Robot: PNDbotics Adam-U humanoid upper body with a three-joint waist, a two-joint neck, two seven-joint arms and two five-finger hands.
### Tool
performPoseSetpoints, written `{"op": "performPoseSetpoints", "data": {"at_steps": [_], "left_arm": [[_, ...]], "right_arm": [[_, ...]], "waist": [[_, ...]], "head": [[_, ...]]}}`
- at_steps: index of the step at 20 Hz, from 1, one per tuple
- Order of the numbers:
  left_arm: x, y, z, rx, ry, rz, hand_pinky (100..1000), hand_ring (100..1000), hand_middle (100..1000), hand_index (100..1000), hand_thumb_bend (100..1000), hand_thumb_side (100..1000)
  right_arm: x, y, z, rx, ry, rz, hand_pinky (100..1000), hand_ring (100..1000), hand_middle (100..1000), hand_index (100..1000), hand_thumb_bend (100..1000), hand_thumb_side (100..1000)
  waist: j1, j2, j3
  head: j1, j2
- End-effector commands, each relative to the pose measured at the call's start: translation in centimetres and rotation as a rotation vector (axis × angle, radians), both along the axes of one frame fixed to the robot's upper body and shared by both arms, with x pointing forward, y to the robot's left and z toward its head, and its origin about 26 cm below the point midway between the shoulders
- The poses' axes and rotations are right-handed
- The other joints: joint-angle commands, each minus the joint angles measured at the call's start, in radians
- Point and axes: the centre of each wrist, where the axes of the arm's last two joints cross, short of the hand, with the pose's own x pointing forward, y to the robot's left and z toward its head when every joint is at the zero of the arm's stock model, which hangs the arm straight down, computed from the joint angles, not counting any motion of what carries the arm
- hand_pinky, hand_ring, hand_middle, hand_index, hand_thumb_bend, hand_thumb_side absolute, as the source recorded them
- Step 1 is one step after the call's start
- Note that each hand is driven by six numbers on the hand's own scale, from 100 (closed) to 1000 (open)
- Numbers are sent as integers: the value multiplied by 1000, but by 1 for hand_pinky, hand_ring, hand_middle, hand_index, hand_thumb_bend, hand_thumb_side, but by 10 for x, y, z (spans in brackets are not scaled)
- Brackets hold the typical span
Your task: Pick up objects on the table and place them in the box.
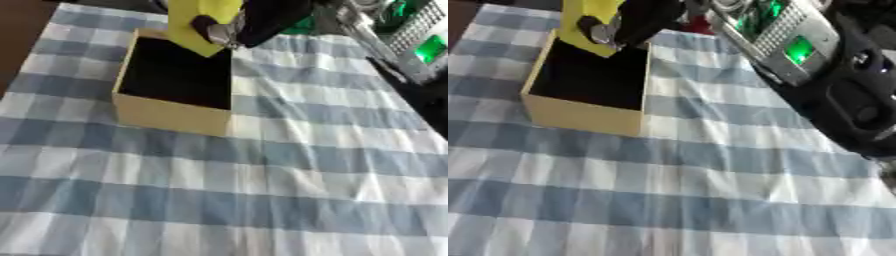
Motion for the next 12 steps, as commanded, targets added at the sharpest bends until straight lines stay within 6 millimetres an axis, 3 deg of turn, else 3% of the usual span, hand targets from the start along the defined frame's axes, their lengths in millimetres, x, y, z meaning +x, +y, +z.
{"op": "performPoseSetpoints", "data": {"at_steps": [1,3,6,8,12], "left_arm": [[-2,-2,10,8,-35,-15,944,606,588,625,195,654],[-1,-3,11,8,-38,-18,944,605,588,625,193,655],[-1,-3,12,7,-41,-19,944,605,588,625,193,655],[-1,-3,12,7,-41,-18,944,605,589,625,192,656],[-1,-3,12,7,-39,-16,944,605,589,625,189,656]], "right_arm": [[-5,4,5,36,-7,27,834,620,535,852,100,123],[-5,7,2,53,30,57,862,647,561,879,100,174],[-4,8,0,82,42,78,901,701,615,913,100,154],[-2,7,-2,81,36,77,935,745,669,942,100,238],[3,5,-8,44,8,59,968,790,736,964,100,307]], "waist": [[3,-14,7],[-1,-9,15],[-5,-5,22],[-6,-3,24],[-5,-1,26]], "head": [[-6,-14],[-8,-17],[-11,-19],[-12,-20],[-12,-22]]}}
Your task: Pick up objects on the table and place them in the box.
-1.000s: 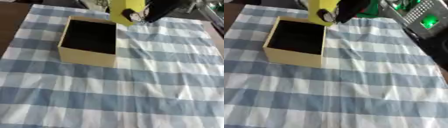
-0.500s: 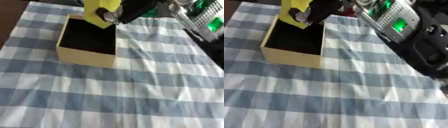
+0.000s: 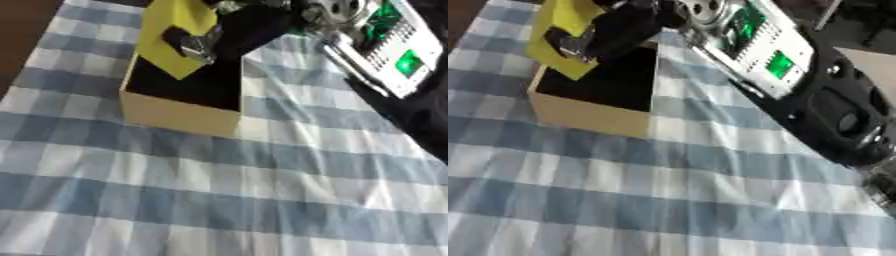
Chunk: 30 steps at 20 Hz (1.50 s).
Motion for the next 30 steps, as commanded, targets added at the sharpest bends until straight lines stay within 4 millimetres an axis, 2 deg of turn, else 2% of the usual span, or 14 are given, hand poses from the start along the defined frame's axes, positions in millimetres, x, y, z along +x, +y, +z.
{"op": "performPoseSetpoints", "data": {"at_steps": [1,6,7,11,16,23,24,25,26,30], "left_arm": [[-3,-1,7,6,-26,-8,945,605,589,625,188,657],[-3,-1,5,5,-19,-5,945,604,589,624,185,660],[-3,-1,5,5,-19,-4,946,603,588,624,184,660],[-3,-1,5,4,-20,-4,946,602,589,624,183,661],[-3,-1,6,4,-20,-4,947,602,589,624,180,666],[-3,-1,6,3,-21,-4,948,602,589,624,179,668],[-3,-2,6,3,-21,-5,948,602,589,623,179,668],[-3,-2,6,2,-20,-5,948,601,589,623,178,669],[-3,-2,6,1,-20,-5,949,601,589,623,178,669],[-2,-2,6,-1,-20,-6,949,601,589,623,176,670]], "right_arm": [[1,-4,4,-32,-53,-22,968,792,738,963,100,303],[4,-6,3,-58,-86,-42,969,792,735,954,100,273],[5,-7,4,-52,-94,-52,956,771,700,926,100,223],[9,-10,5,-15,-132,-92,939,750,676,907,100,165],[19,-16,2,16,-169,-152,927,741,667,896,100,133],[31,-21,-7,3,-171,-183,959,795,724,922,100,214],[33,-22,-9,-9,-173,-188,965,803,735,931,100,239],[35,-23,-11,-24,-165,-190,981,830,768,958,100,323],[38,-24,-13,-40,-155,-190,985,839,779,966,100,354],[46,-28,-20,-78,-135,-197,994,851,792,972,100,430]], "waist": [[9,-16,3],[11,-16,4],[11,-15,4],[10,-10,6],[8,-2,6],[7,4,9],[6,4,10],[6,5,11],[6,5,13],[6,7,14]], "head": [[-3,-10],[-1,-12],[-3,-14],[-3,-21],[-2,-27],[-3,-32],[-3,-33],[-3,-33],[-3,-34],[-2,-36]]}}
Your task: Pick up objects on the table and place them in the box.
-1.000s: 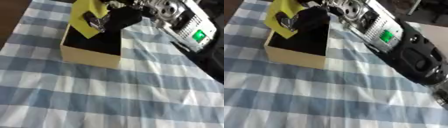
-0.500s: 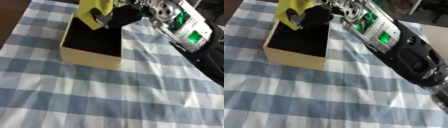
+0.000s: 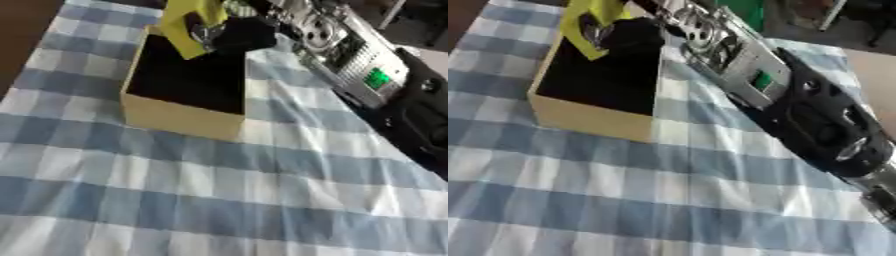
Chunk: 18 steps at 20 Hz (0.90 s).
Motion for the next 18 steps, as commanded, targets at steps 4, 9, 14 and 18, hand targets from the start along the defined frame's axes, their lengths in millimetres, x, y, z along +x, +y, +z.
{"op": "performPoseSetpoints", "data": {"at_steps": [4,9,14,18], "left_arm": [[-2,-1,7,2,-30,-3,949,601,590,623,176,670],[-2,-1,8,2,-32,-3,949,601,590,623,174,670],[-2,-1,8,-1,-31,-3,950,601,590,622,175,670],[-2,0,8,-1,-31,-3,950,601,590,622,168,663]], "right_arm": [[6,-6,1,-39,15,0,1000,885,839,1000,100,568],[7,-8,0,-105,0,-6,1000,984,928,1000,100,699],[9,-9,-1,-214,-84,-45,1000,994,929,1000,100,661],[7,-9,2,-233,-92,-35,1000,987,921,1000,100,655]], "waist": [[7,-14,3],[6,-11,3],[6,-12,5],[7,-14,3]], "head": [[0,-9],[1,-10],[2,-10],[6,-8]]}}
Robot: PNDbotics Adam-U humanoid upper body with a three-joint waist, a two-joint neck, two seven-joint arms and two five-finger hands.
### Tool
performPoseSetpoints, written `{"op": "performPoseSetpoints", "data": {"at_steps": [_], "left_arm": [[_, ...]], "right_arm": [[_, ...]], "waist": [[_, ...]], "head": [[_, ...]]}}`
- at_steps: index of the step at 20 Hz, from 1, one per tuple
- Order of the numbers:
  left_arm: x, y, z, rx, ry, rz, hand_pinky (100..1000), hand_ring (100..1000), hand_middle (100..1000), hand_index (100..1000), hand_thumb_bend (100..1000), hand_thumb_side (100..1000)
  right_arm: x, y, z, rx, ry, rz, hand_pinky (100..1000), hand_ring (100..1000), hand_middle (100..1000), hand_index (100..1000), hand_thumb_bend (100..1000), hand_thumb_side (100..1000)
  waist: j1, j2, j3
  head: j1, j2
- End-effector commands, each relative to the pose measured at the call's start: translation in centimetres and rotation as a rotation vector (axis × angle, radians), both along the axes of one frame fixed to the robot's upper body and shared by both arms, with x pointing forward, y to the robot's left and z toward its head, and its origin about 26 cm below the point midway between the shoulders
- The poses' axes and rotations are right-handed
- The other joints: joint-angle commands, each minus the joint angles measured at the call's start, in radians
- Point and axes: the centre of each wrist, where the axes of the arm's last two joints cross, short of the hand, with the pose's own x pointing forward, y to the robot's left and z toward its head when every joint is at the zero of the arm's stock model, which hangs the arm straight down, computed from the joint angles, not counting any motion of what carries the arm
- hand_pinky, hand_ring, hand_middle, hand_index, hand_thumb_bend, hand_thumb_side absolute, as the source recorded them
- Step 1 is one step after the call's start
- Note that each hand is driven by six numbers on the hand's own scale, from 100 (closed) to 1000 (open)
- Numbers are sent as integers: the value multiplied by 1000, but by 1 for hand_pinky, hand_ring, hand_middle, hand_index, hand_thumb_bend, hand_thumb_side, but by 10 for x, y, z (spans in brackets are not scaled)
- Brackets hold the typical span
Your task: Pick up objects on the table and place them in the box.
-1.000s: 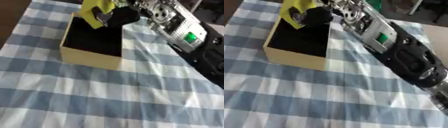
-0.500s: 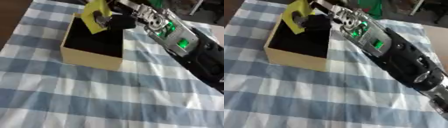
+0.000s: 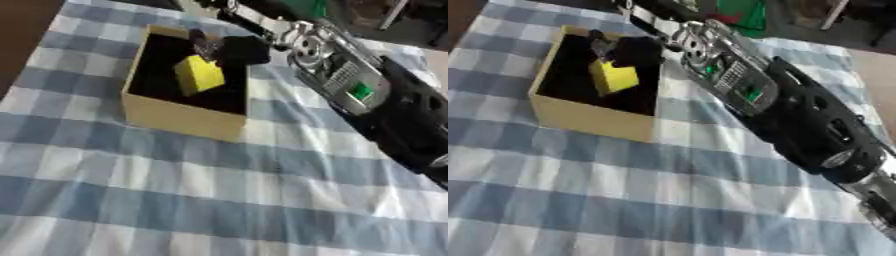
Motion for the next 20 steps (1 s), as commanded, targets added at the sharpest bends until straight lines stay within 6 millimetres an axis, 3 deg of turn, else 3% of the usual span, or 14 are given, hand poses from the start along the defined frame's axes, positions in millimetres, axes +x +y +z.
{"op": "performPoseSetpoints", "data": {"at_steps": [1,5,8,12,16,20], "left_arm": [[-2,1,8,7,-30,-1,950,601,590,622,164,661],[-3,2,7,6,-25,2,950,601,590,622,164,659],[-4,4,4,6,-15,11,949,601,590,622,169,657],[-5,7,1,4,-5,24,948,602,590,622,173,652],[-6,9,0,0,0,37,947,602,590,623,177,647],[-6,11,-2,-4,3,47,945,603,589,624,183,639]], "right_arm": [[-5,-3,13,-10,-41,-2,1000,983,917,1000,100,649],[-13,-3,20,16,-49,15,1000,962,907,1000,100,611],[-34,-5,30,29,-93,46,1000,950,904,1000,100,589],[-61,-7,51,52,-183,78,984,916,839,959,100,440],[-64,-34,51,77,-254,107,969,898,801,897,100,412],[-63,-68,30,130,-267,170,964,886,798,893,100,414]], "waist": [[8,-21,-1],[12,-27,-4],[18,-39,-18],[29,-60,-46],[42,-76,-80],[60,-88,-108]], "head": [[5,-6],[11,0],[25,14],[54,36],[91,49],[125,57]]}}
